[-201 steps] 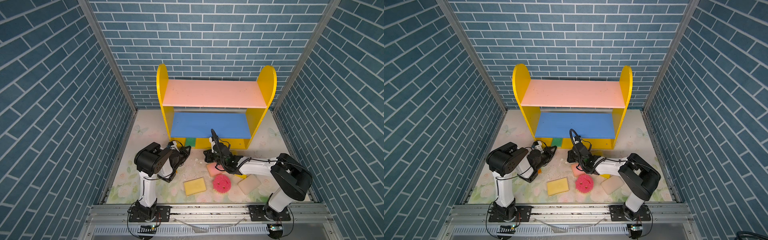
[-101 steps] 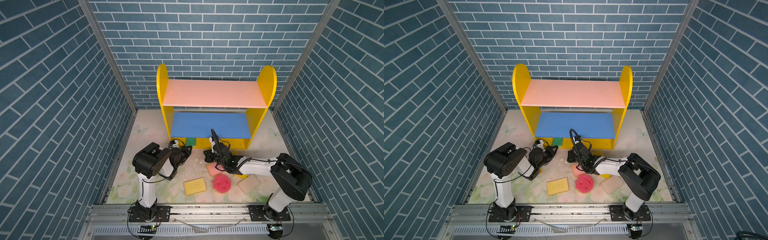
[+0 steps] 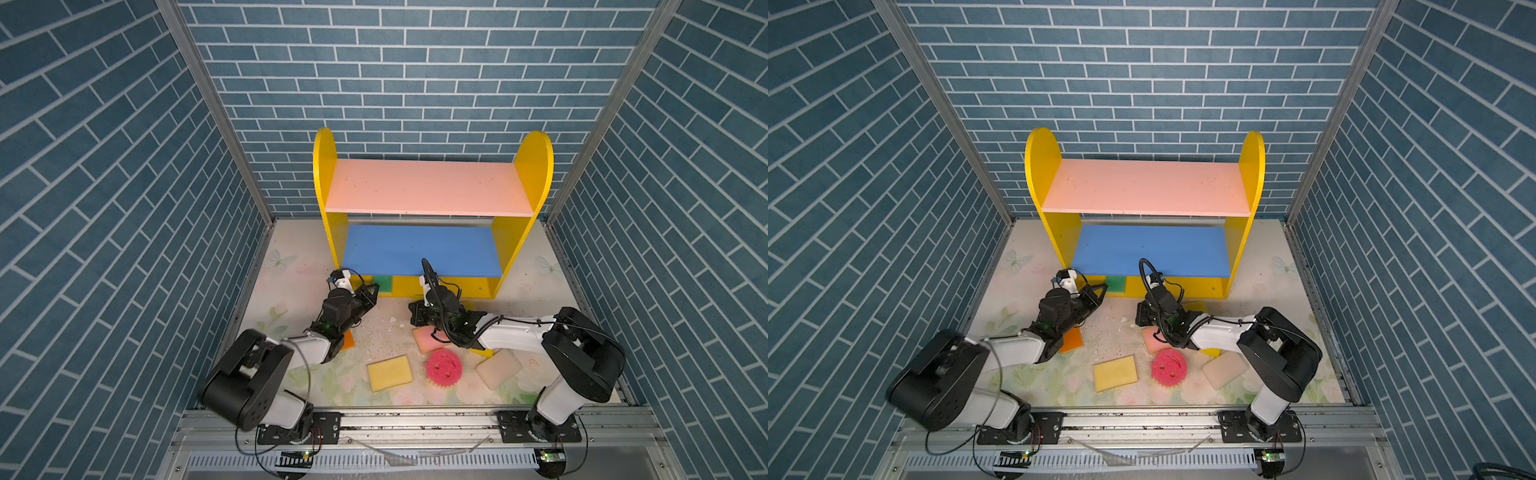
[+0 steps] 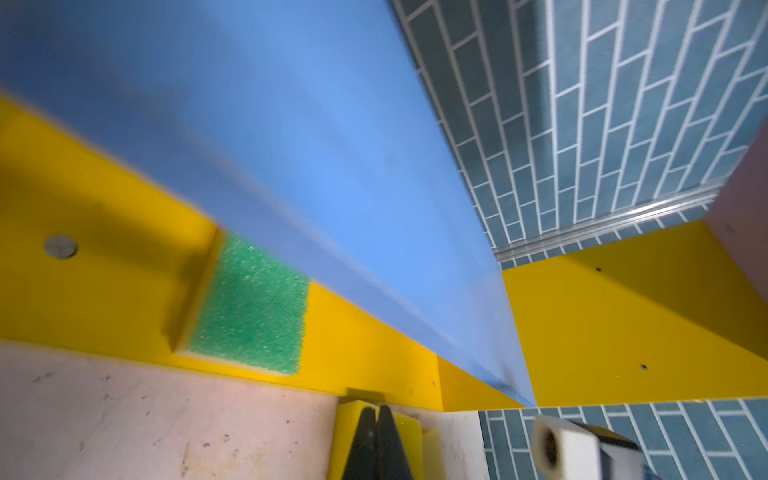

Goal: Place and organize the cleaning sponges onto the shelf

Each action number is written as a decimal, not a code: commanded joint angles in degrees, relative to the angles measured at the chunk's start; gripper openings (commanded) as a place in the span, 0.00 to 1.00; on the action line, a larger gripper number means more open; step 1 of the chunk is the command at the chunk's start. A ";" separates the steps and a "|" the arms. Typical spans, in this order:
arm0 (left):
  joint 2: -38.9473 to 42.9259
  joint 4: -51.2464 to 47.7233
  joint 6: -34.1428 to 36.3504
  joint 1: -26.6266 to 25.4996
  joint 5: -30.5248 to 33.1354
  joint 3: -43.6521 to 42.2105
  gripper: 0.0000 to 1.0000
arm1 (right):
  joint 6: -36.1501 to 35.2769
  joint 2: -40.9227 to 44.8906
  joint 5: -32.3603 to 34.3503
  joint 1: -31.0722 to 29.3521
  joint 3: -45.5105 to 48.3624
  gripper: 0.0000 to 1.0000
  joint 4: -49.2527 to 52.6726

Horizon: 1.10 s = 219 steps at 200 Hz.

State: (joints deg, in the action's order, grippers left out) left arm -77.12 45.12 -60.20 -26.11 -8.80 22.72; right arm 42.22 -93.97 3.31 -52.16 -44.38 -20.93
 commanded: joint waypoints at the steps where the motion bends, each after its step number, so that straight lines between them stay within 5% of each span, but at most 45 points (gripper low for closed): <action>1: 10.06 -21.52 7.25 0.33 1.90 0.47 0.00 | 2.47 3.80 1.94 0.06 2.25 0.00 0.29; 31: 23.25 -34.01 8.15 0.65 5.48 -1.55 0.02 | 4.36 8.23 4.58 -0.06 5.50 0.00 2.87; 69: 31.22 -44.08 8.17 0.79 8.17 -4.06 0.14 | 4.89 11.33 8.06 -0.05 3.19 0.00 19.21; 110: 27.08 -42.00 8.52 0.77 4.61 -5.47 0.26 | 7.29 12.40 9.44 -0.03 3.46 0.00 24.81; 155: 19.62 -36.78 9.75 0.21 1.49 -3.44 0.43 | 7.98 14.64 12.39 0.11 3.65 0.18 26.07; 176: 17.74 -36.15 10.26 -0.72 1.06 -1.70 0.49 | 6.44 15.22 13.01 0.10 3.03 0.19 26.43; 219: 20.30 -49.22 16.53 -2.91 2.12 3.73 0.49 | -3.29 13.24 10.90 -5.08 -2.68 0.27 30.30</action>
State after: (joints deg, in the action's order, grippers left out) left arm -58.96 4.10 -48.80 -28.18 -6.90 22.48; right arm 46.19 -79.72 14.31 -53.17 -41.85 5.93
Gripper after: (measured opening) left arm 0.491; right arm 0.240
